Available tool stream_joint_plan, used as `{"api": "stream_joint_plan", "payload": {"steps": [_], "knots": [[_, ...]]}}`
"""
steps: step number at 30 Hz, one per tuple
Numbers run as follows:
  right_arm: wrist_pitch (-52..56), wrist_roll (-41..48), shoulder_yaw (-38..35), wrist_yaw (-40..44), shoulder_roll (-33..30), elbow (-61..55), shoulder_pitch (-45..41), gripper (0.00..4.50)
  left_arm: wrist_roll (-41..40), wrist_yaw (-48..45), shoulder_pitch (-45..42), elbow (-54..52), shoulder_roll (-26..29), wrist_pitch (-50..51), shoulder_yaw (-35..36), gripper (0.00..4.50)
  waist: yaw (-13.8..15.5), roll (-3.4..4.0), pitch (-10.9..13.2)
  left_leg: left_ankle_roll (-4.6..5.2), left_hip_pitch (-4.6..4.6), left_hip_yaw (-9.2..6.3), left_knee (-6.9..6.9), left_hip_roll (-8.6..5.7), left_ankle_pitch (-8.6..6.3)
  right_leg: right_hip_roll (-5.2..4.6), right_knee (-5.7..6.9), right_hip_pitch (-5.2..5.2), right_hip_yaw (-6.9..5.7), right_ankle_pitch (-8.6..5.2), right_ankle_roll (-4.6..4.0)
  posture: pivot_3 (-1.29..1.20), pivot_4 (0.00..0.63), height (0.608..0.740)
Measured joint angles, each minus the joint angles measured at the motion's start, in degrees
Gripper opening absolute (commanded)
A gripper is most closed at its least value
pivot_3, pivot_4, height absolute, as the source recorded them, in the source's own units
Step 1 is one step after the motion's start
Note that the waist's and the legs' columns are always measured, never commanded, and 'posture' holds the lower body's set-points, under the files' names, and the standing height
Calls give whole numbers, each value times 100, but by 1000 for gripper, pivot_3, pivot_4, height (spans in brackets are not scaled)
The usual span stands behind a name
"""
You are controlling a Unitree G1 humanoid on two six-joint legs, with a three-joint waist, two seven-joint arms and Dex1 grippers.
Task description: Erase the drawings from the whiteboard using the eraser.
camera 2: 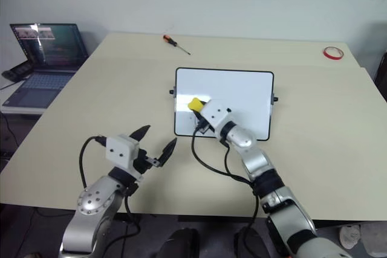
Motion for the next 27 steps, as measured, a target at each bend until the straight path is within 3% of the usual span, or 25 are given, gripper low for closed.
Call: {"api": "stream_joint_plan", "payload": {"steps": [5, 8, 20, 23, 27], "knots": [[-50, -419, 105, -341, 156, 1177, -848, 1112, 4, 21, 10, -182, 49, 58, 1, 4500, -5, 1, -1, 0, 7, 3, 0, 7, 0, 16, 6, 0, 6, 2, -3, 0, 150, 740], [-111, -522, 131, -408, 176, 1356, -944, 1112, 4, 43, 40, -272, 78, 108, 2, 4500, -7, 2, -2, 0, 11, 1, 0, 9, 0, 18, 8, 4, 6, 4, -7, 0, 150, 740], [373, -594, 771, 905, -134, 40, 273, 1112, 14, 73, 95, -282, 79, 124, 6, 4500, 8, 4, -9, 0, 17, -7, 5, 7, 0, 19, 12, 14, 4, 7, -6, 0, 150, 740], [497, -630, 767, 811, -139, -22, 261, 1112, 22, 73, 85, -281, 78, 123, 5, 4500, 11, 4, -9, 0, 19, -13, 4, 7, 0, 19, 10, 19, 4, 7, -6, 0, 150, 740], [522, -675, 503, -7, -97, 227, -106, 1112, 20, 48, 4, -250, 71, 82, -18, 4500, 38, 5, -8, -6, 19, -29, 9, 4, 10, 20, 9, 25, 0, 18, -11, 0, 150, 740]]}}
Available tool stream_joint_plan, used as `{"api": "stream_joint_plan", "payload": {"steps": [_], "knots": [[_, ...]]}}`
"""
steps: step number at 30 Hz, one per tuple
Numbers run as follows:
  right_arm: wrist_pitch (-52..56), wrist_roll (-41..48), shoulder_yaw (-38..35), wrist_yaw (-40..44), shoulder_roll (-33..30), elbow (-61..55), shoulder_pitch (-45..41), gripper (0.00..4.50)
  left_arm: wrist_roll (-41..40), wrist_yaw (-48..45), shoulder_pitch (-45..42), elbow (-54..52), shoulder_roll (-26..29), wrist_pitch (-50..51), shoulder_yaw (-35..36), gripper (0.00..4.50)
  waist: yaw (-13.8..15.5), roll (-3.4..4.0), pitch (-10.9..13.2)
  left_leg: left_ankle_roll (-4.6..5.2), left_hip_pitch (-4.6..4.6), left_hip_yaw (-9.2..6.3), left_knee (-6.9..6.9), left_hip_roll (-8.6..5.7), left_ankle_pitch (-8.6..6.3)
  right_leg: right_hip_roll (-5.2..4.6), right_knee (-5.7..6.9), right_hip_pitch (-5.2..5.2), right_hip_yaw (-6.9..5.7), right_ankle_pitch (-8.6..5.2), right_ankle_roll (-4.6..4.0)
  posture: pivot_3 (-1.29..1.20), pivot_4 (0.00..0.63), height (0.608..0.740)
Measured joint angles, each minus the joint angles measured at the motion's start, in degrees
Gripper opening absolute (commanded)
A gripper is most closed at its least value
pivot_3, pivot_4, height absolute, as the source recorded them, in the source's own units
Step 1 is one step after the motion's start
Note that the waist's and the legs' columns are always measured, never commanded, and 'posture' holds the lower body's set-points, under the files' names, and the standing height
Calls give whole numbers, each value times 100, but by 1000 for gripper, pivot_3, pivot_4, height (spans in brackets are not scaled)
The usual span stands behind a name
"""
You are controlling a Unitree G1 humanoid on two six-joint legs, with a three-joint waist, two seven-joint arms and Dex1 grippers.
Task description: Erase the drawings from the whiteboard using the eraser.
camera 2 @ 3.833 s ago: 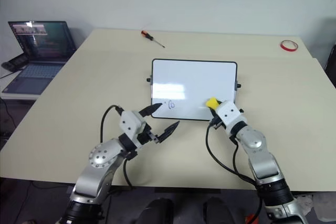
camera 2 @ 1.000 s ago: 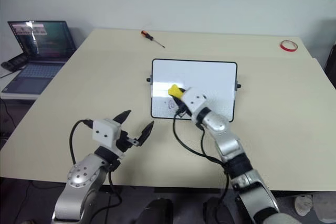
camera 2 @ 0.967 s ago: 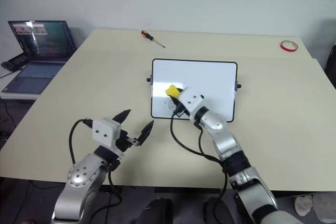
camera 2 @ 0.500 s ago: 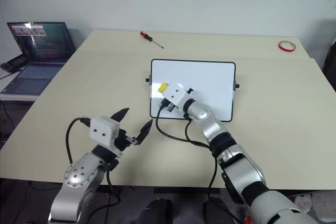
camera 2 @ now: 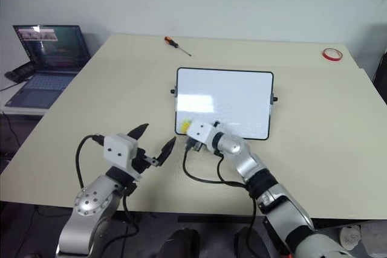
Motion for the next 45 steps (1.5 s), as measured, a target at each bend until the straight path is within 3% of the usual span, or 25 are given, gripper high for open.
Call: {"api": "stream_joint_plan", "payload": {"steps": [4, 9, 19, 22, 28, 34, 38, 42, 45], "knots": [[-5, -16, -380, -646, -117, 65, -200, 1112, -1, -58, -10, 131, 1, -87, -2, 4500, 22, -1, -1, 1, 15, -6, 1, -2, 3, 0, -12, 19, -5, 3, 0, 0, 150, 740], [-10, -33, -396, -691, -123, -67, -68, 1112, -4, -148, -83, 385, 0, -275, -56, 4500, 15, 0, -1, 1, 24, -8, -1, -1, 3, 1, -13, 37, -5, 2, 0, 0, 150, 740], [188, -130, 450, 856, -299, -633, 508, 1112, -3, -240, -78, 564, 0, -579, -61, 4500, -60, 4, -3, 2, 36, 0, -10, 8, 2, 4, -14, 39, 1, 2, -1, 0, 150, 740], [284, -138, 450, 936, -353, -673, 468, 1112, -3, -235, -13, 565, 0, -609, -54, 4500, -46, 4, -4, 2, 36, -1, -10, 7, 2, 4, -16, 40, 1, 2, -1, 0, 150, 740], [221, -141, 330, 216, -211, -212, 101, 1112, 5, -227, 7, 602, -15, -704, -59, 4500, -15, 8, -1, 4, 38, -10, -4, 7, 7, 5, -15, 42, -3, 3, -2, 0, 150, 740], [72, 42, -390, -643, -280, -91, -135, 1112, 32, -229, -16, 619, -50, -703, -109, 4500, 51, 10, 1, 9, 31, -12, -3, -4, 14, -2, -21, 47, -5, 5, 2, 0, 150, 740], [418, 540, -834, -284, -551, -1205, 567, 1112, 9, -301, -101, 634, -42, -689, -179, 4500, 48, 10, 1, 9, -5, -10, -9, -4, 12, -6, -22, 12, -6, 5, 2, 0, 150, 740], [1512, 1654, -1046, 641, -928, -3608, 1895, 1112, -192, -705, -612, 771, 50, -618, -325, 4500, 4, 15, 6, 9, -73, -9, -11, 2, 12, -19, -20, -58, -6, 4, 1, 0, 150, 740], [2328, 2083, -1401, 773, -1346, -5175, 2466, 1112, -273, -1277, -1159, 945, 256, -675, -635, 4500, -12, 18, 9, 9, -72, -7, -10, -6, 12, -26, -22, -55, -10, 3, 3, 0, 150, 740]]}}
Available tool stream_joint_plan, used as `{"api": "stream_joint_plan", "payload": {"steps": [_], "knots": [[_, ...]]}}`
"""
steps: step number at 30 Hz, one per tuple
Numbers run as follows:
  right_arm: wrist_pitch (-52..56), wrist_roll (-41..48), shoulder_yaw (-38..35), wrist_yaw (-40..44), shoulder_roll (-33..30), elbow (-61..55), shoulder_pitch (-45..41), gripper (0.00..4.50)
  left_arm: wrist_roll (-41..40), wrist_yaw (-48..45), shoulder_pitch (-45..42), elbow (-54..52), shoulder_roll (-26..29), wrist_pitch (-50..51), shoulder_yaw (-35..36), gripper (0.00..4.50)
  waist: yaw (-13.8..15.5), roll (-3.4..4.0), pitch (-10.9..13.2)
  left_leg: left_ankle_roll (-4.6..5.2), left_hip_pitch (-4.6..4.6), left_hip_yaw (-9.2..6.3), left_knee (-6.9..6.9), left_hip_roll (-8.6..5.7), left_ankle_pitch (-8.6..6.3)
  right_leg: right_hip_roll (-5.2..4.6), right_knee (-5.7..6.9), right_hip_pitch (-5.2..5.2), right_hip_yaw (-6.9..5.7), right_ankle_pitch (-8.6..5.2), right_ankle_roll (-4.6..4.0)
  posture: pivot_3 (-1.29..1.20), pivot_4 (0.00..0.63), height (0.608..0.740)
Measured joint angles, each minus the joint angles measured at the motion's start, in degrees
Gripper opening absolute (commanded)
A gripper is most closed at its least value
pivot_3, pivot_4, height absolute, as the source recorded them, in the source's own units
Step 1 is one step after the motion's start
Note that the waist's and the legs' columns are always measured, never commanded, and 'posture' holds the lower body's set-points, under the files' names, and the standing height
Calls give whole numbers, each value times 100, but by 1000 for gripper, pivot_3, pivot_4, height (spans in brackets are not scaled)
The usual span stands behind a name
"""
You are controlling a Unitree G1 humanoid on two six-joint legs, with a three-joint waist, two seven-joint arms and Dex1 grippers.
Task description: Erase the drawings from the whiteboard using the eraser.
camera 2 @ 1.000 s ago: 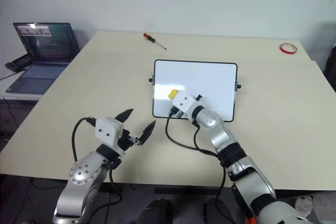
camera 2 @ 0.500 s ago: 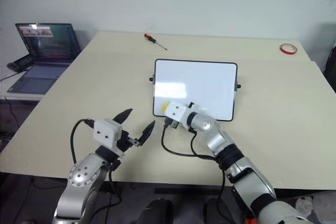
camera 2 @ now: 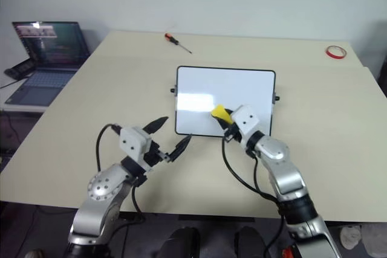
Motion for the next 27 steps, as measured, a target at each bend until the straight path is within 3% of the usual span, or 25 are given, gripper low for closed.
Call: {"api": "stream_joint_plan", "payload": {"steps": [7, 14, 23, 27], "knots": [[1549, 149, -1315, -403, -723, -1853, 1286, 1112, -204, -1514, -1333, 1370, 53, -385, -601, 4500, 10, -7, 5, 0, 16, 7, -1, 0, 0, 28, 4, 13, -2, -1, 2, 0, 150, 740], [3343, 155, -2433, -1196, -567, -1933, 1703, 1112, 42, -2993, -2453, 3358, -521, -1466, -1505, 4500, -18, -8, 6, 1, 19, 34, -2, -2, 0, 37, 3, 8, 4, 1, 5, 0, 150, 740], [3646, 214, -2607, -1568, -171, -1336, 1426, 1112, 346, -3139, -3367, 5031, -1447, -2427, -1593, 4500, -17, -11, 8, 3, 19, 47, 3, -3, -1, 42, 5, 9, 6, 2, 7, 0, 150, 740], [3587, 260, -2546, -1574, -131, -974, 1278, 1112, 387, -3037, -3606, 5235, -1642, -2572, -1588, 4500, -17, -11, 8, 4, 17, 49, 2, -2, -2, 40, 4, 7, 8, 1, 9, 0, 150, 740]]}}
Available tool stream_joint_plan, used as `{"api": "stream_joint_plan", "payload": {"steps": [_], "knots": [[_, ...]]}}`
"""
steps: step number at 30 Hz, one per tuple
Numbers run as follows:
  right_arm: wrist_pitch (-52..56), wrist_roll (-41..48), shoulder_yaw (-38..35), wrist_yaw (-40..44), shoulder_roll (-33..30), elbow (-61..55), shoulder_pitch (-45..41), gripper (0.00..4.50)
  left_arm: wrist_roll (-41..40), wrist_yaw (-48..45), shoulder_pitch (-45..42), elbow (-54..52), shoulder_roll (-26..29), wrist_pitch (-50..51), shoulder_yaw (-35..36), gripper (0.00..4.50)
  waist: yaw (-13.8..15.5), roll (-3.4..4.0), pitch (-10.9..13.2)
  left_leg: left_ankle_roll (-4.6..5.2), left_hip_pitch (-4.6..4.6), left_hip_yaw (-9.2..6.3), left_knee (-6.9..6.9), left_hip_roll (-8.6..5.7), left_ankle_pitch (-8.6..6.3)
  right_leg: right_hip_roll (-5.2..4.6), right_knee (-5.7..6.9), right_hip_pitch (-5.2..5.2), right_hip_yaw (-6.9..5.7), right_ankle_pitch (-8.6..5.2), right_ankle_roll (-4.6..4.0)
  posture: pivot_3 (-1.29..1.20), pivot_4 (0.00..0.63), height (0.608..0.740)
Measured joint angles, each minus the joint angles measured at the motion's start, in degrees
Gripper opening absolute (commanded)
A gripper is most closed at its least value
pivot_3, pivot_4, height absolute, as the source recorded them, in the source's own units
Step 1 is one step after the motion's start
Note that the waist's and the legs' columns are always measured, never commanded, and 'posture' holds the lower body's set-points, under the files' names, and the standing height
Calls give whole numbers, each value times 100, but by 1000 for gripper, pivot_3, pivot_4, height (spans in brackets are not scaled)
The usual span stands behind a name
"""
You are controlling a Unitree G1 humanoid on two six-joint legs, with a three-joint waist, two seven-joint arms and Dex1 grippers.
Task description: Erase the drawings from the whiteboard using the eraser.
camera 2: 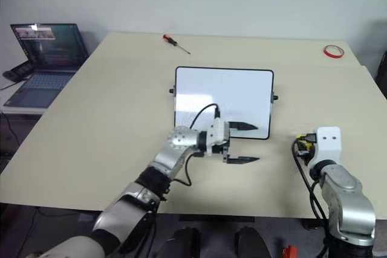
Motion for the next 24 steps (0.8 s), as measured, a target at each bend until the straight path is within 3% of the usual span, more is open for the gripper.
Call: {"api": "stream_joint_plan", "payload": {"steps": [3, 13, 20, 24], "knots": [[-83, 4, -1, -10, -4, 194, -3, 1112, 77, 57, -5, 57, 20, -74, 39, 4500, -12, 0, 0, 0, 2, -2, -2, 1, 0, 6, 2, -3, 3, 0, -1, 0, 150, 740], [-173, 7, -5, -143, -24, 484, -42, 4477, 92, 32, 183, 18, 246, -52, 112, 4500, -1, 1, -1, 0, 2, -8, 1, 2, 0, 3, 4, -1, 4, 0, -1, 0, 150, 740], [-144, 120, -84, -275, 12, 365, -245, 4477, 93, -25, 223, -195, 293, 90, 111, 4500, -7, 2, -1, 0, 2, -9, 1, 3, 0, 4, 6, -2, 4, 0, -1, 0, 150, 740], [147, 413, -376, -386, 223, -430, -266, 4477, -65, -62, 622, -1182, 715, 571, 213, 4500, -35, 5, -2, 0, 2, -15, -2, 18, 0, 6, 8, -6, 9, 0, -2, 0, 150, 740]]}}
